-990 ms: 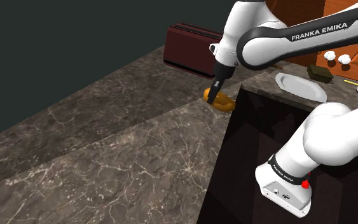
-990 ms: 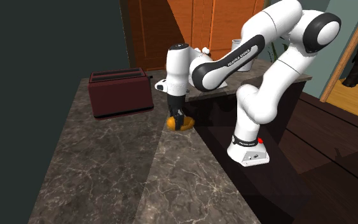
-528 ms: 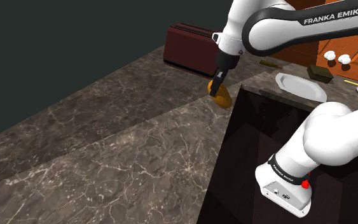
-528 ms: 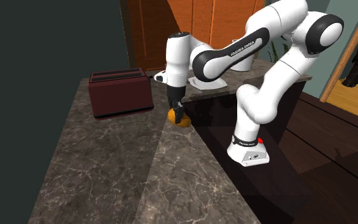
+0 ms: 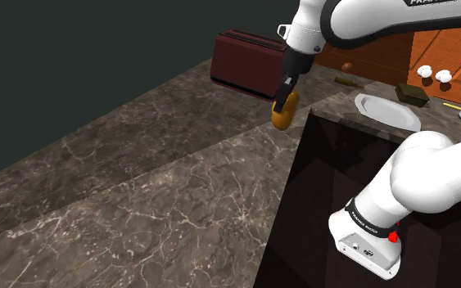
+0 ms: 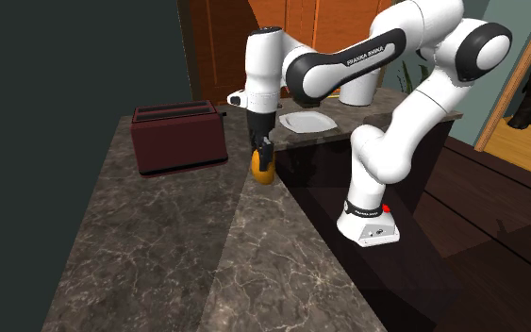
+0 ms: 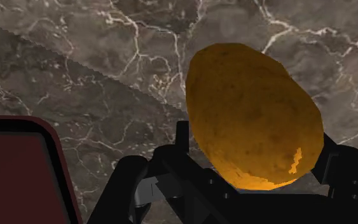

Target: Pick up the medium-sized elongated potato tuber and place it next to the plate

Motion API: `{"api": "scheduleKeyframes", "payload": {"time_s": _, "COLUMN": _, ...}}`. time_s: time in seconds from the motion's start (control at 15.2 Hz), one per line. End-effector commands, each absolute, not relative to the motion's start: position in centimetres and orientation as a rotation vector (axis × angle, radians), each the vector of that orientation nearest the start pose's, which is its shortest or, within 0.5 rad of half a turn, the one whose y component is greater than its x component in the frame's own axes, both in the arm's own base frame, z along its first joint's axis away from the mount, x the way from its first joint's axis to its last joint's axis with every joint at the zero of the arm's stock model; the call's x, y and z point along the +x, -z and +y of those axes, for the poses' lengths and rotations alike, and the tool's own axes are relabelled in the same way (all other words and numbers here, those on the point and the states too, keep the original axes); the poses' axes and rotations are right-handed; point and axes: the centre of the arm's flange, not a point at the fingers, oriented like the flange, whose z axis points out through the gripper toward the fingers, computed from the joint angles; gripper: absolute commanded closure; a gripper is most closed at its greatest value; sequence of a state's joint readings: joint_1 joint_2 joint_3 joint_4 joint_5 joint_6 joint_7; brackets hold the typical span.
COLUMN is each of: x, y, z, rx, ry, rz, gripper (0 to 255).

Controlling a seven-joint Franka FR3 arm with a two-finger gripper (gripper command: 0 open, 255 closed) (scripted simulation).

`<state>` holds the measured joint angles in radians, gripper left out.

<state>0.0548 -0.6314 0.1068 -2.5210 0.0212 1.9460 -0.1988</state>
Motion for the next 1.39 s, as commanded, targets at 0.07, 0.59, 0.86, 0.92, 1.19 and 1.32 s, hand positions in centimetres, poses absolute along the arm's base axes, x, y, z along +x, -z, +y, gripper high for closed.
{"api": "scheduleKeyframes", "payload": {"time_s": 0.07, "x": 35.9, "y": -50.8, "z": 6.3, "rx": -3.141, "ry": 0.083, "rz": -0.530, "gripper": 255}}
{"api": "scheduleKeyframes", "payload": {"time_s": 0.59, "x": 35.1, "y": -54.2, "z": 5.2, "rx": -3.141, "ry": 0.083, "rz": -0.530, "gripper": 255}}
{"api": "scheduleKeyframes", "payload": {"time_s": 0.86, "x": 32.1, "y": -54.2, "z": 0.8, "rx": -3.141, "ry": 0.083, "rz": -0.530, "gripper": 255}}
{"api": "scheduleKeyframes", "payload": {"time_s": 0.92, "x": 31.4, "y": -54.2, "z": -0.2, "rx": -3.141, "ry": 0.083, "rz": -0.530, "gripper": 255}}
{"api": "scheduleKeyframes", "payload": {"time_s": 1.19, "x": 28.4, "y": -54.2, "z": -4.6, "rx": -3.141, "ry": 0.083, "rz": -0.530, "gripper": 255}}
{"api": "scheduleKeyframes", "payload": {"time_s": 1.32, "x": 26.9, "y": -54.2, "z": -6.8, "rx": -3.141, "ry": 0.083, "rz": -0.530, "gripper": 255}}
